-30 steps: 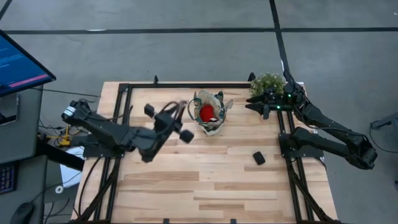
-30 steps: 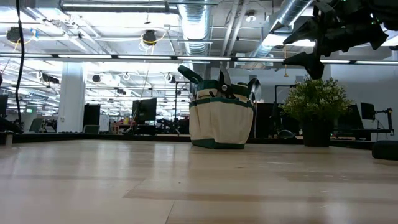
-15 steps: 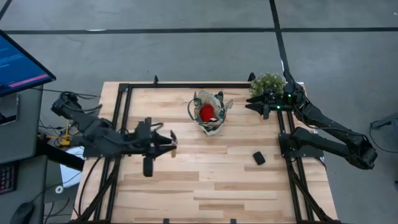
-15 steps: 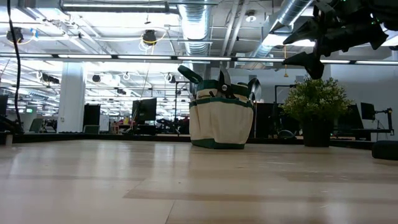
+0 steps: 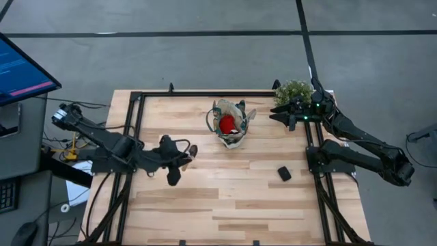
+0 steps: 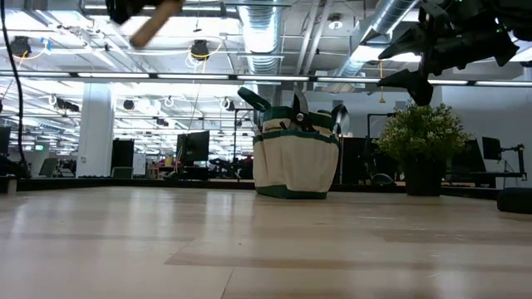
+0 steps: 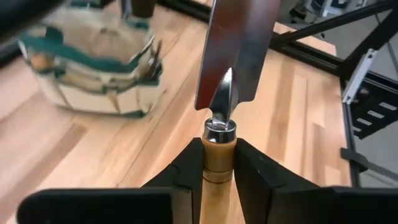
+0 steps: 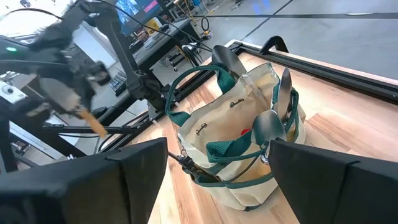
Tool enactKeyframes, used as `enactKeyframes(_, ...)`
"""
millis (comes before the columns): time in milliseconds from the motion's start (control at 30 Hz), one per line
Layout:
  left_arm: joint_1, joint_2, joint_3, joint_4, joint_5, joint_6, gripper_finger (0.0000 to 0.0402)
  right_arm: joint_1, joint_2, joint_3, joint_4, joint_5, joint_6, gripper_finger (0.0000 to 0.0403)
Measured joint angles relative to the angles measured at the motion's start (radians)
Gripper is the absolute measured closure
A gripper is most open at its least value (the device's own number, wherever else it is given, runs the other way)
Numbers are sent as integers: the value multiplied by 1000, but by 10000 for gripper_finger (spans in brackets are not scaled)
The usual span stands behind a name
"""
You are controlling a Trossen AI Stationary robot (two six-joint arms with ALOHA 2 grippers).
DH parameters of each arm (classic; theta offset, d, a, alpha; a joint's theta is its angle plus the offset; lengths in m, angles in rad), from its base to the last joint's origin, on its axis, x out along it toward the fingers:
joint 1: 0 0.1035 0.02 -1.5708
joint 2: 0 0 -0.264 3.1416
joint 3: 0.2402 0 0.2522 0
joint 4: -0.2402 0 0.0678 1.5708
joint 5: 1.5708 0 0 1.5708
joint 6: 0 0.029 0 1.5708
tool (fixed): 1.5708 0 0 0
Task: Pick & Place Garden tools in Gardening bag
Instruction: Put the brown trowel into the green gardening bag
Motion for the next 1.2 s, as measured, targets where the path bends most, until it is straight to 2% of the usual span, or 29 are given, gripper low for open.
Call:
enactKeyframes(167,122,-119,-211,179,106,39,334,0,0,0,0,0,1,138)
enactKeyframes(333,314,-193,-376,367,302,126,334,0,0,0,2,0,1,138)
enactKeyframes(467,488,-186,-455,496,479,201,334,0,0,0,3,0,1,138)
enactKeyframes(667,754,-100,-493,667,761,269,334,0,0,0,4,0,1,138)
enactKeyframes(867,943,42,-493,889,970,296,334,0,0,0,4,1,1,138)
enactKeyframes(1000,1010,150,-493,1062,1057,287,334,0,0,0,4,4,1,138)
enactKeyframes(1200,1052,273,-493,1256,1101,263,334,0,0,0,4,4,1,138)
